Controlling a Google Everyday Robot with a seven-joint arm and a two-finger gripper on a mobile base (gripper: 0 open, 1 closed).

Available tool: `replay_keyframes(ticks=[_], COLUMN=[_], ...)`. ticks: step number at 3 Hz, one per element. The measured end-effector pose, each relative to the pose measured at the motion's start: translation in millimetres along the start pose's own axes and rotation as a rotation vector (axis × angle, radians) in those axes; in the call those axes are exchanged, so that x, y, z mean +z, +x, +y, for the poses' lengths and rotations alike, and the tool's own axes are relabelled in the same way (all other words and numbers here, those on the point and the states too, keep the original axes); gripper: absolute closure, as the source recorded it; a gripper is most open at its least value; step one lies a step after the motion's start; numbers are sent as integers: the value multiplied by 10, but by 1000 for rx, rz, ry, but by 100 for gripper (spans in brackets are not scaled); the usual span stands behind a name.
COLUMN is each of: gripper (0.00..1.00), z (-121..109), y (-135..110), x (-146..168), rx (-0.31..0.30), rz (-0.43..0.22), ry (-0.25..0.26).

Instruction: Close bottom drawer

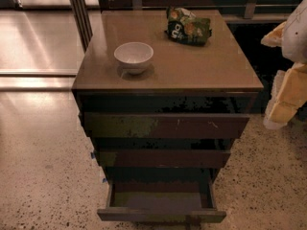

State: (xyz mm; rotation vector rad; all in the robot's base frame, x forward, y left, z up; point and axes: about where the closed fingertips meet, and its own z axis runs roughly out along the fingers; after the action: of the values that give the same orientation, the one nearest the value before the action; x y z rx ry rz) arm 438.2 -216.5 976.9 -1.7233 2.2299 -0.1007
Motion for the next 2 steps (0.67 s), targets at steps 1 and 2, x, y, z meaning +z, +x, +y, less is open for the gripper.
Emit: replay_keyframes(ticks=[1,2], gripper=[0,0], z=[0,18], y=[0,8], x=[0,11], rx=[0,2], rz=[0,-8], ry=[0,3])
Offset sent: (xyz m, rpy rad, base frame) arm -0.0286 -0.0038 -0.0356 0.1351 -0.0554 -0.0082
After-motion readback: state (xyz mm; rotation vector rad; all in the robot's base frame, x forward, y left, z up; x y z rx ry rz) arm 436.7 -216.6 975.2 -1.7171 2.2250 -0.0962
